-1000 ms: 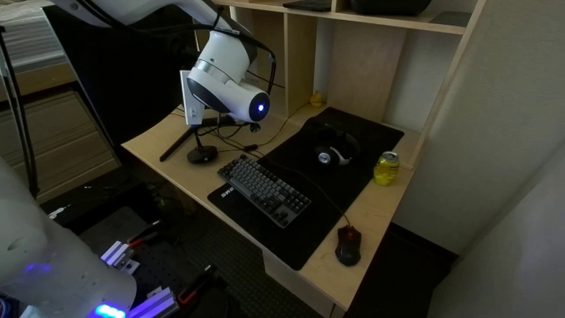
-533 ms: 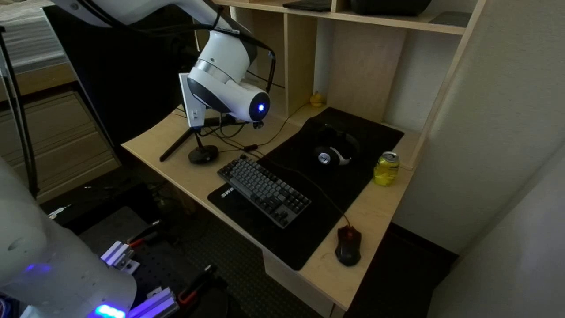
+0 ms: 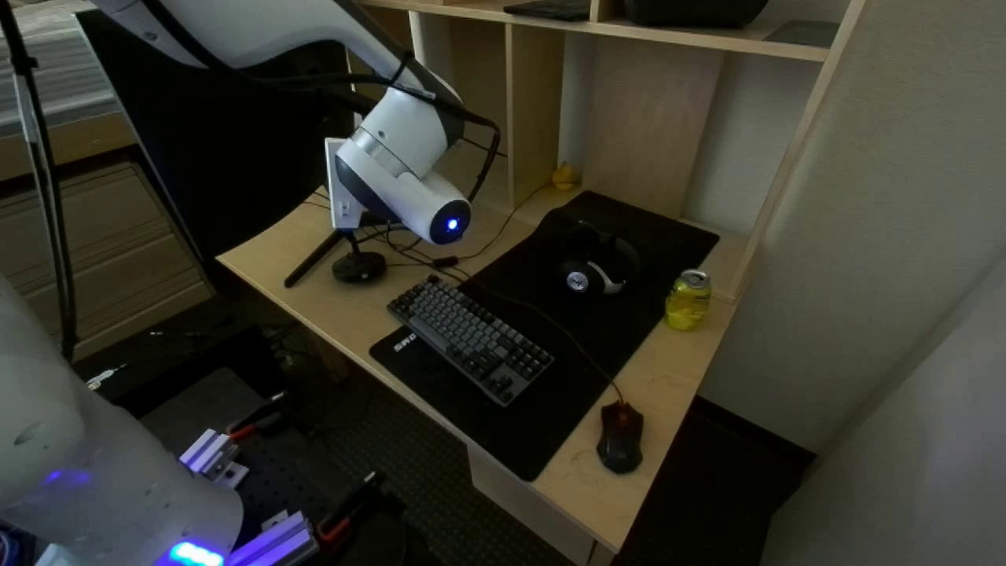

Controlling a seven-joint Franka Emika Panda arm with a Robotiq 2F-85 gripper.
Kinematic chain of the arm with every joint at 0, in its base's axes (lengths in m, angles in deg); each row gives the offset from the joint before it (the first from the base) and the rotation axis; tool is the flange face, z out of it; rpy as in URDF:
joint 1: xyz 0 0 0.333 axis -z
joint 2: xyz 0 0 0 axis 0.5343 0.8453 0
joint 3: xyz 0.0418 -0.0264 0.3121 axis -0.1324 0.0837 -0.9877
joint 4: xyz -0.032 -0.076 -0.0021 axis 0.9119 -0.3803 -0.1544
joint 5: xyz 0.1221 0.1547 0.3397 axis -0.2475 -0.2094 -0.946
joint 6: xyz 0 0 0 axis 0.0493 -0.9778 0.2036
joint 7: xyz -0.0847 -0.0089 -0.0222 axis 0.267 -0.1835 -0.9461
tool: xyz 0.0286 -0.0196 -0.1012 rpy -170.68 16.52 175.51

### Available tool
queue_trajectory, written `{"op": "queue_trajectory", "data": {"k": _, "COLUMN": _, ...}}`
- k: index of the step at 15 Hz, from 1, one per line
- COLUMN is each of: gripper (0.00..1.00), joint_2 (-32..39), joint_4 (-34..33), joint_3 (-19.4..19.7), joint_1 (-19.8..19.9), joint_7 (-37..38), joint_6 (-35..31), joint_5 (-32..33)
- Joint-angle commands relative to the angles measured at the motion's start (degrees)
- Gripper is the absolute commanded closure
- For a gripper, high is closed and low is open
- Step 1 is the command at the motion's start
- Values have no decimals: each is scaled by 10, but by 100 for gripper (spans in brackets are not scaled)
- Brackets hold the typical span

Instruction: Turn the reading light to face the right

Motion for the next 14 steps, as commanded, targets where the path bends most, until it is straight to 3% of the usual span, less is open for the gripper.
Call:
{"op": "queue_trajectory", "data": {"k": 1, "gripper": 98, "joint_2": -3, "joint_4": 4, "joint_3": -1, "joint_1": 1, "joint_7": -41, "joint_6": 12, "joint_5": -49}}
{"op": "queue_trajectory", "data": {"k": 5, "gripper": 98, "joint_2": 0, "joint_4": 3, "joint_3": 0, "joint_1": -1, "joint_7": -65, "joint_6": 7, "joint_5": -49}}
{"op": "queue_trajectory", "data": {"k": 10, "gripper": 98, "joint_2": -10, "joint_4": 11, "joint_3": 0, "joint_1": -4, "joint_7": -22, "joint_6": -23, "joint_5": -34}}
{"op": "queue_trajectory", "data": {"k": 11, "gripper": 68, "joint_2": -12, "joint_4": 12, "joint_3": 0, "joint_1": -5, "joint_7": -5, "joint_6": -32, "joint_5": -26}}
{"op": "queue_trajectory", "data": {"k": 12, "gripper": 68, "joint_2": -19, "joint_4": 15, "joint_3": 0, "joint_1": -7, "joint_7": 24, "joint_6": -51, "joint_5": -17}}
{"op": "queue_trajectory", "data": {"k": 14, "gripper": 55, "joint_2": -34, "joint_4": 21, "joint_3": 0, "joint_1": -10, "joint_7": 97, "joint_6": -102, "joint_5": 10}}
